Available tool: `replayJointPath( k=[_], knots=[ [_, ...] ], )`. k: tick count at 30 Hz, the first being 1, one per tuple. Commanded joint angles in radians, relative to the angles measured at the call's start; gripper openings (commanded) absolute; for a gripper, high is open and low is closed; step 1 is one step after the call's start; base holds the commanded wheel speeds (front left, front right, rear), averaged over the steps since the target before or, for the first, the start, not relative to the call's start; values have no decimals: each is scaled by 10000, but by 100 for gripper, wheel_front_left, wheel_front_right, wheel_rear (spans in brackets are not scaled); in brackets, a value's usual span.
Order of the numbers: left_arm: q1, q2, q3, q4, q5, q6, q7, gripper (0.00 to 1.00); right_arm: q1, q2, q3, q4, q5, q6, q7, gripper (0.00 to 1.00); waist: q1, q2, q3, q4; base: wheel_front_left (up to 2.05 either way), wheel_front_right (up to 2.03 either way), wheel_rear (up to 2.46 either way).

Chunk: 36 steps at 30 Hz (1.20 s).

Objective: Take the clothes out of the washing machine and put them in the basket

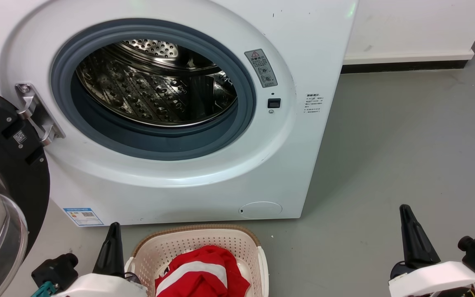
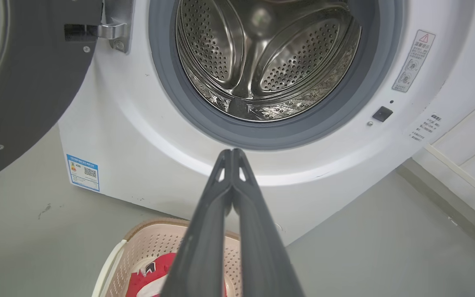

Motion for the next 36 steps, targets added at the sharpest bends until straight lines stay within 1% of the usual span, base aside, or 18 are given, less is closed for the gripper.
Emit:
replayJointPath(
  k=[1,2,21,36],
  knots=[
    [-325,32,65,-65,-527,-71,124,0,-370,-109,-20,-71,585,-1,91,0,0,0,-7,4,0,0,0],
    [-325,32,65,-65,-527,-71,124,0,-370,-109,-20,-71,585,-1,91,0,0,0,-7,4,0,0,0],
    [-693,-15,246,221,-3417,-244,819,0,-676,-192,-116,228,3724,-3,711,0,0,0,-68,37,0,0,0],
    [-939,-48,377,407,-5327,-344,1291,0,-880,-216,-224,439,5759,-4,1151,0,0,0,-117,62,0,0,0]
  ],
)
